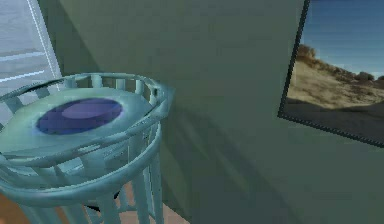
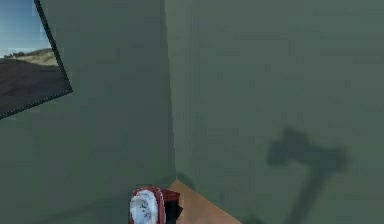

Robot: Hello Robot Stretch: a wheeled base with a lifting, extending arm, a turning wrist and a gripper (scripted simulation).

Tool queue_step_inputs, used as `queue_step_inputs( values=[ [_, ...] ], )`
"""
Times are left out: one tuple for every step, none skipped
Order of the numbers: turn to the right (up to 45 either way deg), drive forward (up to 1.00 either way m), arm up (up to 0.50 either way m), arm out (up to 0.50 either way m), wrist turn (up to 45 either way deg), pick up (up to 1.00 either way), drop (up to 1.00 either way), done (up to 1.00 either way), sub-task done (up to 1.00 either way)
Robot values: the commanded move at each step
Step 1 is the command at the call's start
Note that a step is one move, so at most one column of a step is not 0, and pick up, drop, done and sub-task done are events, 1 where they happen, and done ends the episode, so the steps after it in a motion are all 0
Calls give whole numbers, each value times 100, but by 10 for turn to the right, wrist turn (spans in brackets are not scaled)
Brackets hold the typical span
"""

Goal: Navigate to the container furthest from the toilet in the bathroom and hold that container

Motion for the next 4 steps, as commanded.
queue_step_inputs(
  values=[
    [0,0,0,24,0,0,0,0,0],
    [0,0,0,0,450,0,0,0,0],
    [0,0,0,0,450,0,0,0,0],
    [0,0,0,0,330,0,0,0,0]
  ],
)
